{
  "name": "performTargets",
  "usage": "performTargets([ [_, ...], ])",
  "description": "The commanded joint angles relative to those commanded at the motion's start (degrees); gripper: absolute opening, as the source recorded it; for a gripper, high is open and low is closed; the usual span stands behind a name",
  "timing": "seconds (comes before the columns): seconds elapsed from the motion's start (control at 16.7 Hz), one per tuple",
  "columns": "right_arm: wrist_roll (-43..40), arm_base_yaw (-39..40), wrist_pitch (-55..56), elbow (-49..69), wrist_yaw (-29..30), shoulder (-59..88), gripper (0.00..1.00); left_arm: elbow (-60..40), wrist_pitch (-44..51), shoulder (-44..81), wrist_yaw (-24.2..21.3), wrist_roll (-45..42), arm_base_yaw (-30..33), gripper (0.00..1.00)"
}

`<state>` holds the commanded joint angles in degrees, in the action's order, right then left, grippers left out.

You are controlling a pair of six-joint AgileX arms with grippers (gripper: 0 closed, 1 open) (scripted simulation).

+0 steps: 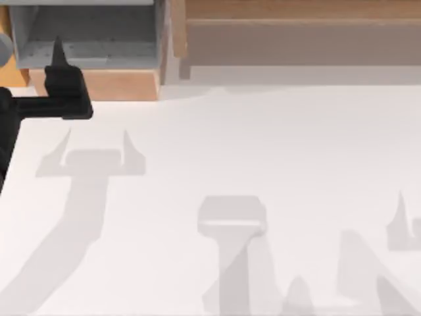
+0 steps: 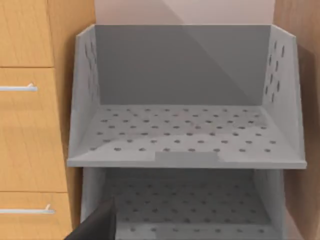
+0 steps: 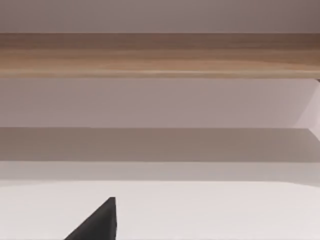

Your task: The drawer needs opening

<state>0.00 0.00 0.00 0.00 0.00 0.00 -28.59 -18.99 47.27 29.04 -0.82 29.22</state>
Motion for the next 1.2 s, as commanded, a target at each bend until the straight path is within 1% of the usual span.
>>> performTargets([
  [0.18,0.0,0.0,0.0,0.0,0.0,0.0,1.0,-2.39,-3.67,3.64,-1.84,-3.71,-3.63,1.0],
  [0.3,0.0,0.0,0.0,0.0,0.0,0.0,1.0,-5.49,-9.0,8.99,-4.65,-9.17,-8.81,1.0],
  [0.42,0.0,0.0,0.0,0.0,0.0,0.0,1.0,-9.4,-16.13,16.61,-8.78,-17.12,-15.48,1.0],
  [0.6,0.0,0.0,0.0,0.0,0.0,0.0,1.0,-15.95,-27.92,31.21,-17.08,-33.16,-26.47,1.0],
  [0.84,0.0,0.0,0.0,0.0,0.0,0.0,1.0,-24.32,-40.7,52.61,-30.67,-57.82,-39.63,1.0],
  [1.02,0.0,0.0,0.0,0.0,0.0,0.0,1.0,-29.28,-46.13,66.99,-41.11,-73.58,-46.69,1.0],
  [1.2,0.0,0.0,0.0,0.0,0.0,0.0,1.0,-32.64,-48.05,77.4,-49.87,-84.2,-51.02,1.0],
])
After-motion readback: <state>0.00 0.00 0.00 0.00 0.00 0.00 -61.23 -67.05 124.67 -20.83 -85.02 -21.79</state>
